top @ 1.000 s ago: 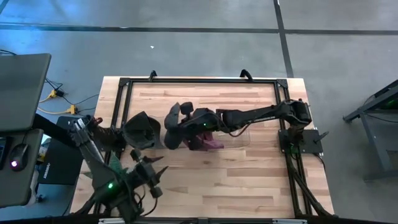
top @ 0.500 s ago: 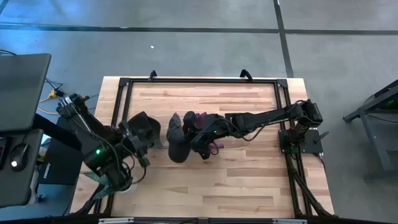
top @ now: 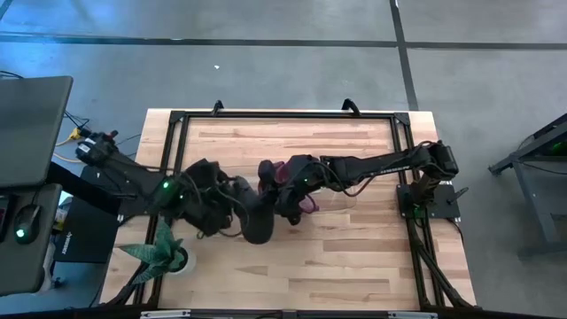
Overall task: Pick & Place hat
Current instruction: Put the black cap into the left transparent bin
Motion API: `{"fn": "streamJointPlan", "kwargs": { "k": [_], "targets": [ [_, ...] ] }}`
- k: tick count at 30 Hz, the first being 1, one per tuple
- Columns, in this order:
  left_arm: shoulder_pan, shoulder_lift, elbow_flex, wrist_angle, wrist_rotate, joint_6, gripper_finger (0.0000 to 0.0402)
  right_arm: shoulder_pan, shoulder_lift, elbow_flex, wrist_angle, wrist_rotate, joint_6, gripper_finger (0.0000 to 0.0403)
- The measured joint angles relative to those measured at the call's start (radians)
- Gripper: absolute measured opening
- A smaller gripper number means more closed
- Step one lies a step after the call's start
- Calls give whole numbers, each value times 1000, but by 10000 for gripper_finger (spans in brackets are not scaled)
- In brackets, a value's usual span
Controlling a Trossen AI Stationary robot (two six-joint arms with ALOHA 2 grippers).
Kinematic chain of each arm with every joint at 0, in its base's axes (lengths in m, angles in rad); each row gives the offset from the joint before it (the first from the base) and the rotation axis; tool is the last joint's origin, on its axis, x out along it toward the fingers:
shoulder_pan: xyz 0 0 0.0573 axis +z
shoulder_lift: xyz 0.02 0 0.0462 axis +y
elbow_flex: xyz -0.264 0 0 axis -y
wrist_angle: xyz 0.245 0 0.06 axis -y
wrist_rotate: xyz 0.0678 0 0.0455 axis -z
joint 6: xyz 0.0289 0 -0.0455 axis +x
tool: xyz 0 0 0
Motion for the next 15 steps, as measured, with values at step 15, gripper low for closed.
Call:
{"fn": "streamJointPlan", "kwargs": {
  "k": [15],
  "targets": [
    [218,-89,-1,318,428,454,249,1,-21,0,-64,-84,2,1]
  ]
}}
